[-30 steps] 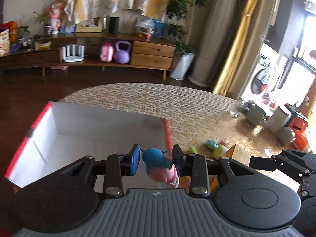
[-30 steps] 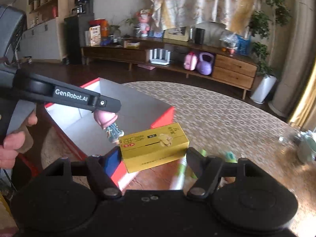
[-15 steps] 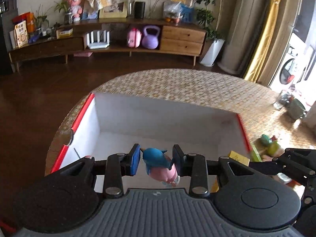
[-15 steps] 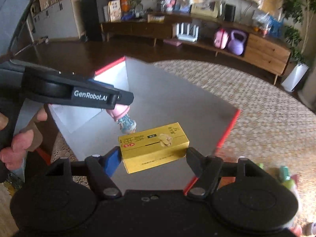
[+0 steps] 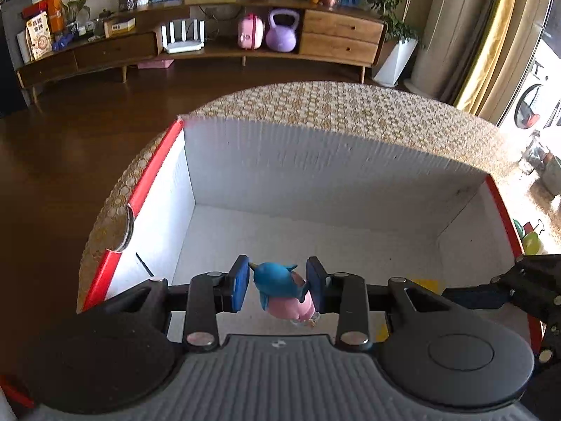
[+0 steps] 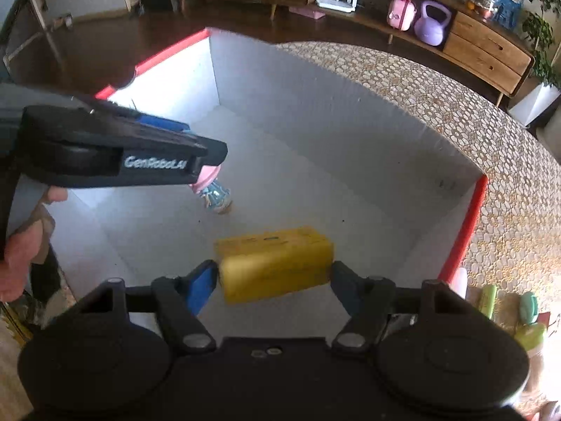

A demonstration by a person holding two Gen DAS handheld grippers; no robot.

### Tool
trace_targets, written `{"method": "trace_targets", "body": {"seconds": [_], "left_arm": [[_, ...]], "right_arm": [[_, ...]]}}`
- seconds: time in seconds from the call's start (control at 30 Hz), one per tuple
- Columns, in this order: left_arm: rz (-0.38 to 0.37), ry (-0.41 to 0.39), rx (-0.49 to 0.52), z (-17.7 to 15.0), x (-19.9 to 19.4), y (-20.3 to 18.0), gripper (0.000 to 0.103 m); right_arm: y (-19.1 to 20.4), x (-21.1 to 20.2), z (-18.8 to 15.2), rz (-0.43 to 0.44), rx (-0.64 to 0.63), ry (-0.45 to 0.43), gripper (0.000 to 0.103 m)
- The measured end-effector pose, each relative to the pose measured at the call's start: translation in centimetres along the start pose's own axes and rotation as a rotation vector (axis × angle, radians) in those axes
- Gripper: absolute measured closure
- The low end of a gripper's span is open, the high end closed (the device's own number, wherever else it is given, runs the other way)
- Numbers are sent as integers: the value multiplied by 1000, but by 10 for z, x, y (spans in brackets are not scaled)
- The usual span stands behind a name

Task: Organize rigid objects
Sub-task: 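Carry both items over the red box and open both tools to drop them, then withdraw both open tools from the red box back over the table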

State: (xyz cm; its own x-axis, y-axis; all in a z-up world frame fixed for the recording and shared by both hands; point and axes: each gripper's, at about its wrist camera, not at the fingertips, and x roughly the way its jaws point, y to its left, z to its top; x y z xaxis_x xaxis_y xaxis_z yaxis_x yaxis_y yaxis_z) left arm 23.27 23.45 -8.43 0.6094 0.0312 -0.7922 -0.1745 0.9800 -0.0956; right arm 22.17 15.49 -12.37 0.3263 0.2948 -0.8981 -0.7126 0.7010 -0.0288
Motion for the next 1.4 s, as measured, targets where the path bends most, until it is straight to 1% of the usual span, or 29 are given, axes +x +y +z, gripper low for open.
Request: {"method": "trace_targets", "body": {"seconds": [0.07, 0.13, 0.23, 0.33, 0.43, 0.53, 0.67, 0.8, 1.0, 1.1, 1.13, 1.4], "left_arm": [[-8, 16, -1, 3, 2, 1, 68], [-4, 40, 9, 3, 4, 1, 68], [1, 71, 13, 4, 6, 0, 68], [13, 126, 5, 5, 12, 1, 68], [9, 137, -2, 4, 11, 4, 68], [14, 117, 14, 4, 5, 2, 68], [2, 86, 15, 2, -7, -3, 68], [12, 53, 26, 1, -21, -9, 68], [20, -3, 50, -1, -44, -19, 68], [21, -37, 58, -3, -58, -24, 58], [22, -49, 61, -2, -64, -27, 57], [-10, -103, 91, -10, -98, -53, 56]], "right_arm": [[0, 4, 3, -18, -8, 12, 38], [0, 5, 3, -18, 1, 13, 38], [-3, 4, 3, 3, 25, 1, 39], [-8, -4, 4, 29, 43, -28, 38], [-9, -13, 1, 38, 44, -51, 38], [-10, -23, 0, 42, 51, -76, 35], [-13, -35, -8, 56, 72, -105, 34], [-13, -49, -12, 71, 83, -125, 34], [-19, -74, -23, 104, 126, -178, 29], [-23, -89, -31, 118, 147, -213, 28], [-24, -94, -34, 124, 153, -225, 28], [-40, -134, -67, 145, 201, -310, 24]]}}
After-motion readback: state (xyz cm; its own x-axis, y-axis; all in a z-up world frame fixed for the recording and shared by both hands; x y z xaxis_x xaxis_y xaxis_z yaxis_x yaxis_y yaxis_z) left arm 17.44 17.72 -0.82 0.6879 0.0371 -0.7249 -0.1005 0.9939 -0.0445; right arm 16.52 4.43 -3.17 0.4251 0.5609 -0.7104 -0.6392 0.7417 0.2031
